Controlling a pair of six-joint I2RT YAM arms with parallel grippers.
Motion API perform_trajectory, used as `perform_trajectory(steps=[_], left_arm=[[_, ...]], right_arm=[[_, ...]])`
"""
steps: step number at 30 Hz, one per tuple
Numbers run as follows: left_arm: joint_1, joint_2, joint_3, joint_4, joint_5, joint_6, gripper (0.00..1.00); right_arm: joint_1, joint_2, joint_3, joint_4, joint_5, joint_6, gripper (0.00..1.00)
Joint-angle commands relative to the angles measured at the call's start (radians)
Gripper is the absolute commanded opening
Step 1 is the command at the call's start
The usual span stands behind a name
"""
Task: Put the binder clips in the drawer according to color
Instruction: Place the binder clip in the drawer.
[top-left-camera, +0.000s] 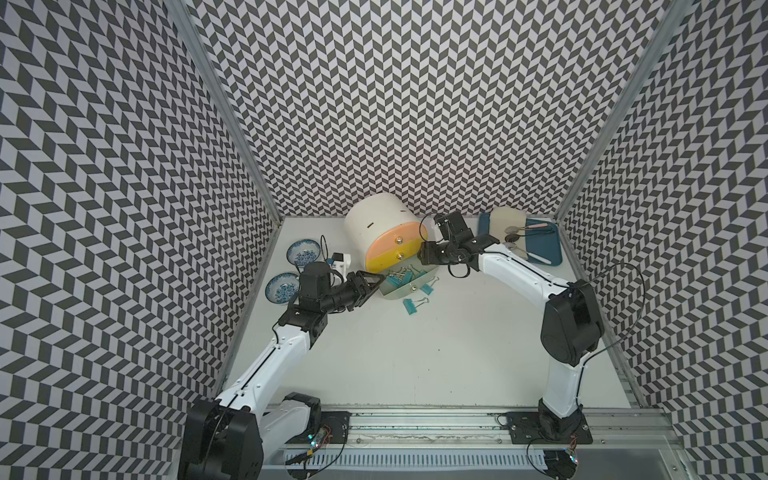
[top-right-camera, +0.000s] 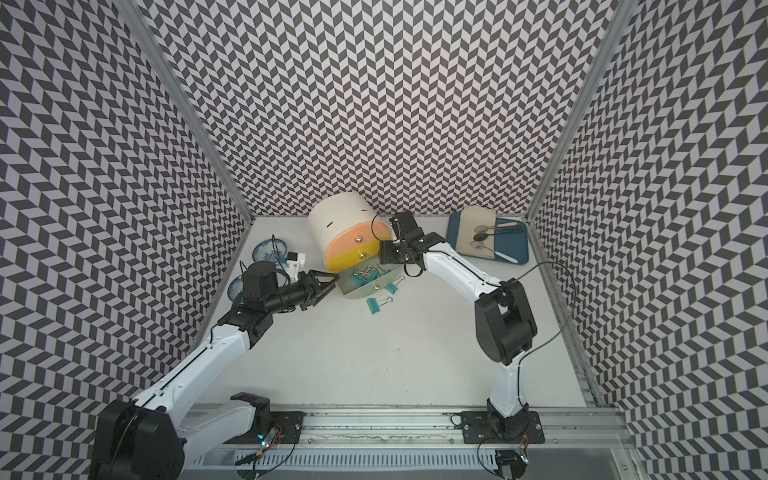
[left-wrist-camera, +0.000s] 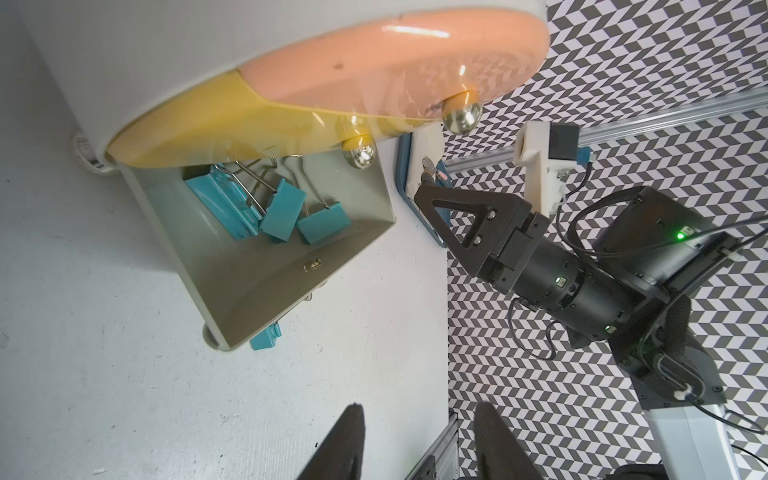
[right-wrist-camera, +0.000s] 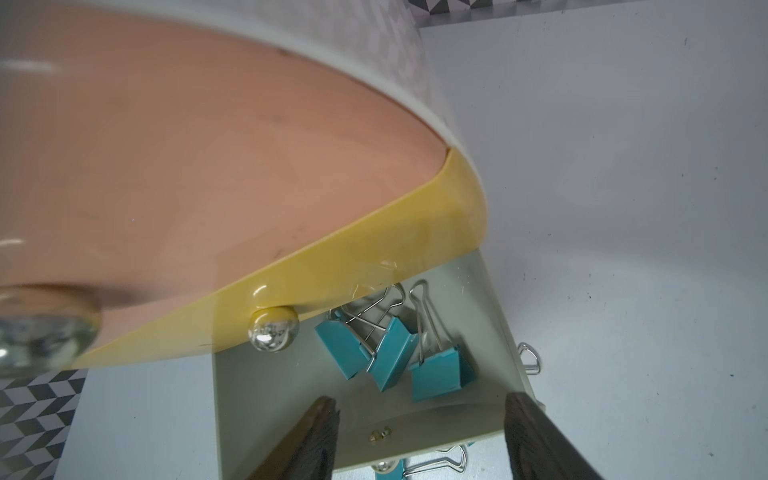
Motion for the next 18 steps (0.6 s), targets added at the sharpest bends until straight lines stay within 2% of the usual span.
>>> perform_trajectory(steps=[1, 4, 6, 14, 18], left_arm=[[-0.002, -0.007, 0.035, 0.003, 0.018, 0.027, 0.47], [0.004, -0.018, 0.039, -0.012, 0.016, 0.033, 0.47], [0.01, -0.029, 0.038, -0.019, 0.016, 0.037, 0.47], [0.051, -0.065, 0.025, -0.054, 0.03, 0.052, 0.47], [0.064, -0.071, 0.021, -0.068, 0.038, 0.059, 0.46]], right_arm=[[-0.005, 0.01, 0.028, 0.031, 0.002, -0.003, 0.68], [-0.015, -0.011, 0.009, 0.039, 0.011, 0.006, 0.68], [-0.037, -0.035, -0.028, 0.062, -0.013, 0.025, 0.64], [-0.184, -0.144, -0.285, 0.257, -0.21, 0.151, 0.29], [-0.222, -0.131, -0.35, 0.321, -0.299, 0.193, 0.03]])
